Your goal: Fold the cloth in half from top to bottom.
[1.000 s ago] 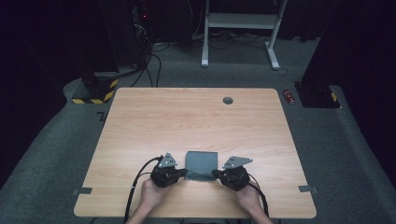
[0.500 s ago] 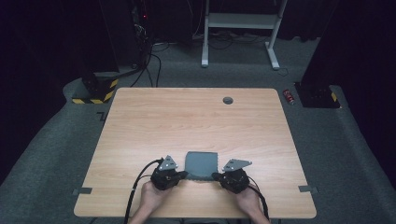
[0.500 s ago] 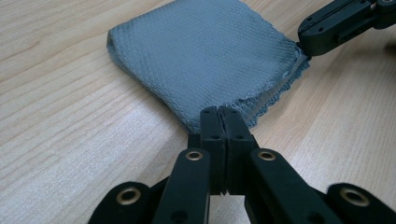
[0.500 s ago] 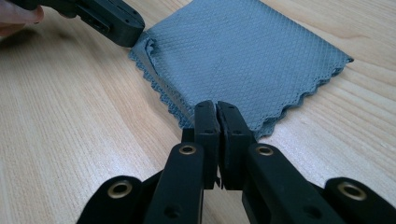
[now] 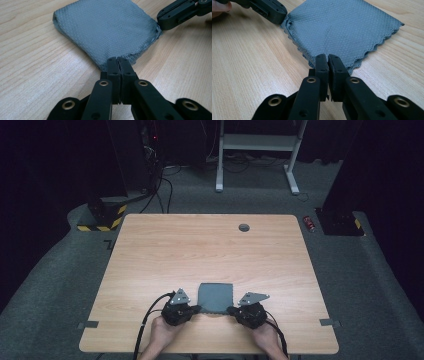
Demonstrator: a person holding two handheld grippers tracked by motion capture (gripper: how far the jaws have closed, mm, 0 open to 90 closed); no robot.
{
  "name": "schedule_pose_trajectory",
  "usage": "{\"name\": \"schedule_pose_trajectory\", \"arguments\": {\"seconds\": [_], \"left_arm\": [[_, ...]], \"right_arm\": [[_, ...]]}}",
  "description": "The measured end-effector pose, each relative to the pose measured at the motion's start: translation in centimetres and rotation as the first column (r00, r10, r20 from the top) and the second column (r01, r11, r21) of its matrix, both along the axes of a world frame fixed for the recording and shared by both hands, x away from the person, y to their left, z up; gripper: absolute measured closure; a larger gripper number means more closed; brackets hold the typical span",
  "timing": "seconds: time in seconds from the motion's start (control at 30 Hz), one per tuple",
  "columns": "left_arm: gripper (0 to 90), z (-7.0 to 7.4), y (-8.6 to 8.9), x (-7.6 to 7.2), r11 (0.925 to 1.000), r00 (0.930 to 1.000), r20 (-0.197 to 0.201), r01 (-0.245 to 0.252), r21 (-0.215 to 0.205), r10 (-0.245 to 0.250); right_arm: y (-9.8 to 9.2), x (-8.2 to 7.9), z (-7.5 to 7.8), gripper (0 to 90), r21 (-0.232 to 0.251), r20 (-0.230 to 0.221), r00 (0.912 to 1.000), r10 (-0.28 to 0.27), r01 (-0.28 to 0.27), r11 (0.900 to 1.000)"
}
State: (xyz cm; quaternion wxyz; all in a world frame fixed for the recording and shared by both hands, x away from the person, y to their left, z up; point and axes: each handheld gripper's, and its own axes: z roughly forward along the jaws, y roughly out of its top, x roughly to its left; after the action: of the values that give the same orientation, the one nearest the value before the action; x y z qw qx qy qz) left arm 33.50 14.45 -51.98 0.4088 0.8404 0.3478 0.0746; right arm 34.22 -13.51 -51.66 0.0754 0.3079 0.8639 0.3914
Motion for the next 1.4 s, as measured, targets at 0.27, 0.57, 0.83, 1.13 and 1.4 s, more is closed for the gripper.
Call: {"name": "schedule_pose_trajectory", "arguments": {"seconds": [0.27,0.57,0.83,1.13,1.4], "left_arm": [[83.6,0.2,0.5,-0.4,0.9998,0.9999,-0.009,0.005,-0.021,-0.005],[72.3,1.8,1.6,-1.0,0.9948,0.9999,0.003,-0.016,-0.101,0.016],[67.9,1.3,-0.6,0.4,0.9986,0.9998,-0.002,-0.019,-0.049,0.019],[66.3,0.3,-0.8,-0.2,0.9995,0.9998,0.0,-0.021,0.023,0.021],[64.5,0.1,0.3,-1.1,0.9965,0.9982,0.013,-0.06,0.059,0.059]], "right_arm": [[-0.4,-0.2,0.0,80.5,0.014,-0.029,0.9995,-0.009,0.009,1.0],[-1.2,-0.2,1.3,78.0,0.094,-0.029,0.9993,-0.024,0.026,0.995],[0.3,0.6,0.7,77.2,0.033,-0.003,0.9985,-0.054,0.054,0.998],[0.3,-0.3,-0.1,67.4,-0.04,0.02,0.9977,-0.064,0.065,0.997],[-0.1,-0.9,-0.3,63.4,-0.078,0.073,0.9953,-0.063,0.069,0.995]]}}
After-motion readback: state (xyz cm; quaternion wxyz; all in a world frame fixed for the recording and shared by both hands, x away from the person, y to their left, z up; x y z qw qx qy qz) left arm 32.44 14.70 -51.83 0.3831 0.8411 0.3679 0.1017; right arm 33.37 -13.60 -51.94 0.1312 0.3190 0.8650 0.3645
